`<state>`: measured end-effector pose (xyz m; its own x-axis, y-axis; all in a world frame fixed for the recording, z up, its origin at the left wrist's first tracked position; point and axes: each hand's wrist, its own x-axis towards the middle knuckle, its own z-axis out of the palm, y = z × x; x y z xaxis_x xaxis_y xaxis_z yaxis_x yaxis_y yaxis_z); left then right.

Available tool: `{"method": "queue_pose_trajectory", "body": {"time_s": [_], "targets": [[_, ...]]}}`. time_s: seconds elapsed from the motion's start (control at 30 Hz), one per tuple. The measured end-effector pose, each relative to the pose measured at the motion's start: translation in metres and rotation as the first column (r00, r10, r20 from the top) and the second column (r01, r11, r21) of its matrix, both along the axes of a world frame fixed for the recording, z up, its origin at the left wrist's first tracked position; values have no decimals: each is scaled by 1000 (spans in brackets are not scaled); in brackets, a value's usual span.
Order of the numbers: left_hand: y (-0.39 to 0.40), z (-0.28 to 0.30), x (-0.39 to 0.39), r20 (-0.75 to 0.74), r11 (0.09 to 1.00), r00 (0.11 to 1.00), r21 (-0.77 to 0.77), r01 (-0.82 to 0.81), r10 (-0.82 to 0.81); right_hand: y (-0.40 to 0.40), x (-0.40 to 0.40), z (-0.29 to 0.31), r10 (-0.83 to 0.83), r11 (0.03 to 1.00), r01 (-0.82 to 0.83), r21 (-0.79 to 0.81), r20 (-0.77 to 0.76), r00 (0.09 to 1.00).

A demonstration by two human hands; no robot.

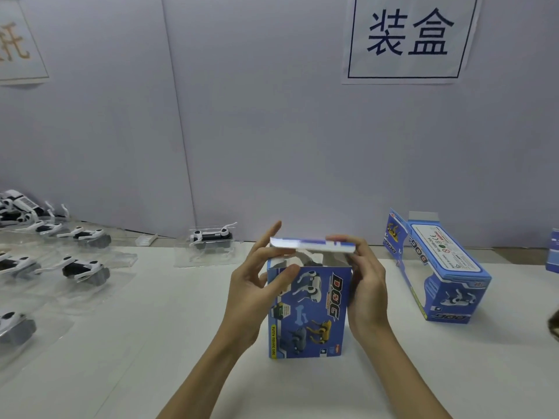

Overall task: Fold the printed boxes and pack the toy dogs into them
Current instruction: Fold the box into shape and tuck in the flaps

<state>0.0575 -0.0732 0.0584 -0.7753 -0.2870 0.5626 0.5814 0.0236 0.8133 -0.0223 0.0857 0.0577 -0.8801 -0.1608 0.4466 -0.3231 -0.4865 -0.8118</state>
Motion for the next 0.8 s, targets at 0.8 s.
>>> {"method": "queue_pose_trajectory", "body": {"time_s": [0.8], "targets": [[-7,-25,-16,-167,803,871,-339,-490,461,-21,18,-13,-253,963,257,77,-65,965]]}}
